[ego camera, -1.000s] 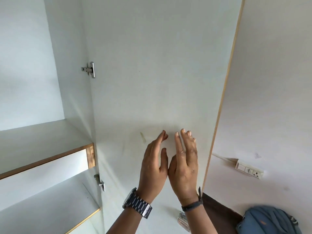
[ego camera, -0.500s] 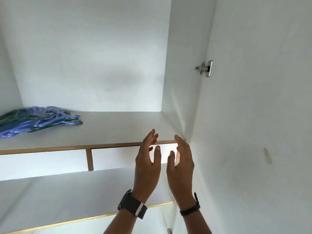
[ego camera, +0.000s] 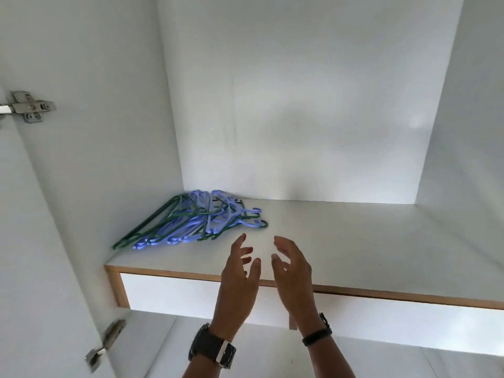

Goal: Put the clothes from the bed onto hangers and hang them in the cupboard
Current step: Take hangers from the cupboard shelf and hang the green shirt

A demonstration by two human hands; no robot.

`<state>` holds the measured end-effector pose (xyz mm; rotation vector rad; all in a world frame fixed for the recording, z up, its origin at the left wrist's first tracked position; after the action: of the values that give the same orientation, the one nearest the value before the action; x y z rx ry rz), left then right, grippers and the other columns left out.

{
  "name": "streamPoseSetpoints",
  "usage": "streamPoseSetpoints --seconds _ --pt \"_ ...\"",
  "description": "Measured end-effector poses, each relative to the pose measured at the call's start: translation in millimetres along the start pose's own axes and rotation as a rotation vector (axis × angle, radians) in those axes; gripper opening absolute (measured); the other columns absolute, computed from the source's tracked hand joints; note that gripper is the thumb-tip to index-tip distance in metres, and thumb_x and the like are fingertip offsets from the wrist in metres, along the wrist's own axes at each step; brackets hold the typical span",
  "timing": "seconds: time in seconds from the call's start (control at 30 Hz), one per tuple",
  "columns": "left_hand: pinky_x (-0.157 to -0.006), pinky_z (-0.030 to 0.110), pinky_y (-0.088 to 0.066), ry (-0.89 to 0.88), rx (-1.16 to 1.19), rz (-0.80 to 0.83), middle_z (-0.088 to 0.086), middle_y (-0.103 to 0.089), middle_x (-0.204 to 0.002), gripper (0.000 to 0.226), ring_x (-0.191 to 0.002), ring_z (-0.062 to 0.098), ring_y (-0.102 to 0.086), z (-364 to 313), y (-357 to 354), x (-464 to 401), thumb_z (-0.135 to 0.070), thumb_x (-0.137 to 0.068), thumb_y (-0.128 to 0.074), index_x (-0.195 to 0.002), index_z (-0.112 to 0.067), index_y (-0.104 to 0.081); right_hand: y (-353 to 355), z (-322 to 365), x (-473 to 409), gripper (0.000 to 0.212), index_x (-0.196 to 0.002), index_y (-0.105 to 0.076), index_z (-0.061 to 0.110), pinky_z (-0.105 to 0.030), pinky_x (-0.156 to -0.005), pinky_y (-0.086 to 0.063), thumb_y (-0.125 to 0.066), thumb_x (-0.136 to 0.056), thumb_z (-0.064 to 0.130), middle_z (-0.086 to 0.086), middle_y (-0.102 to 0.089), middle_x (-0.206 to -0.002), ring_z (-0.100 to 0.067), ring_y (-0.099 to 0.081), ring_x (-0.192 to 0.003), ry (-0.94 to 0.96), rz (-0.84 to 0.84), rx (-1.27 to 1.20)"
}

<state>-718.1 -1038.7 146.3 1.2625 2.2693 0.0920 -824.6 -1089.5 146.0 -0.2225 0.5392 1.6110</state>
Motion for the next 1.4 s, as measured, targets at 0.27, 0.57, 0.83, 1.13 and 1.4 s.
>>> streamPoseSetpoints --seconds 0.27,0.57,0.83,1.13,1.4 --pt "-0.097 0.027 -0.039 0.092 -0.113 -0.102 -0.009 -0.050 -0.124 0.047 -0.115 0.007 -0.047 73 53 -77 -0.019 -0.096 -0.050 -0.140 -0.027 -0.036 -111 -55 -73 0.032 -0.126 -0.050 0.014 -0.032 -0.098 -0.043 -0.050 -0.096 0.022 -0.005 -0.058 -0.121 -0.019 -0.055 -0.107 -0.439 0.155 -0.099" --pt "-0.102 0.030 -0.031 0.134 -0.271 -0.119 -0.007 -0.039 -0.135 0.053 -0.131 0.011 -0.031 126 75 -184 -0.036 -0.093 -0.053 -0.141 -0.028 -0.033 -194 -115 -152 0.039 -0.134 -0.034 -0.011 -0.050 -0.105 -0.038 -0.043 -0.099 0.002 -0.044 -0.031 -0.136 -0.051 -0.034 -0.128 -0.928 0.164 -0.762" --pt "-0.116 0.054 0.004 0.203 -0.694 0.278 -0.003 0.003 -0.160 0.069 -0.147 0.021 0.009 183 70 -265 -0.060 -0.093 -0.038 -0.151 -0.034 -0.012 -246 -126 -201 0.027 -0.108 -0.059 0.017 -0.042 -0.064 -0.051 -0.041 -0.101 0.036 -0.038 -0.053 -0.122 -0.039 -0.052 -0.089 -0.909 0.255 -0.836" --pt "-0.112 0.046 -0.024 0.087 -0.628 0.449 -0.010 -0.033 -0.148 0.052 -0.136 0.013 -0.032 201 105 -288 -0.038 -0.094 -0.051 -0.143 -0.032 -0.032 -309 -119 -189 0.040 -0.118 -0.040 0.010 -0.039 -0.053 -0.054 -0.055 -0.085 -0.007 -0.021 -0.053 -0.085 -0.032 -0.059 -0.064 -0.923 0.069 -0.804" --pt "-0.104 0.040 -0.033 0.141 -0.559 0.010 0.000 -0.043 -0.129 0.040 -0.123 0.021 -0.043 206 167 -312 -0.041 -0.094 -0.050 -0.130 -0.024 -0.046 -372 -90 -168 0.033 -0.113 -0.051 0.005 -0.050 -0.080 -0.054 -0.047 -0.085 -0.011 -0.026 -0.058 -0.097 -0.041 -0.060 -0.088 -0.756 0.114 -0.792"
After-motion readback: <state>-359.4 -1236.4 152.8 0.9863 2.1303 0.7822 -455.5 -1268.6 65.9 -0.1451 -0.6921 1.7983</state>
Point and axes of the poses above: each hand's wrist, its own x-axis away from the middle knuckle, its own y-axis out of the back of the hand, z = x × y, the point moved 3 cm from there along -x, towards the middle knuckle
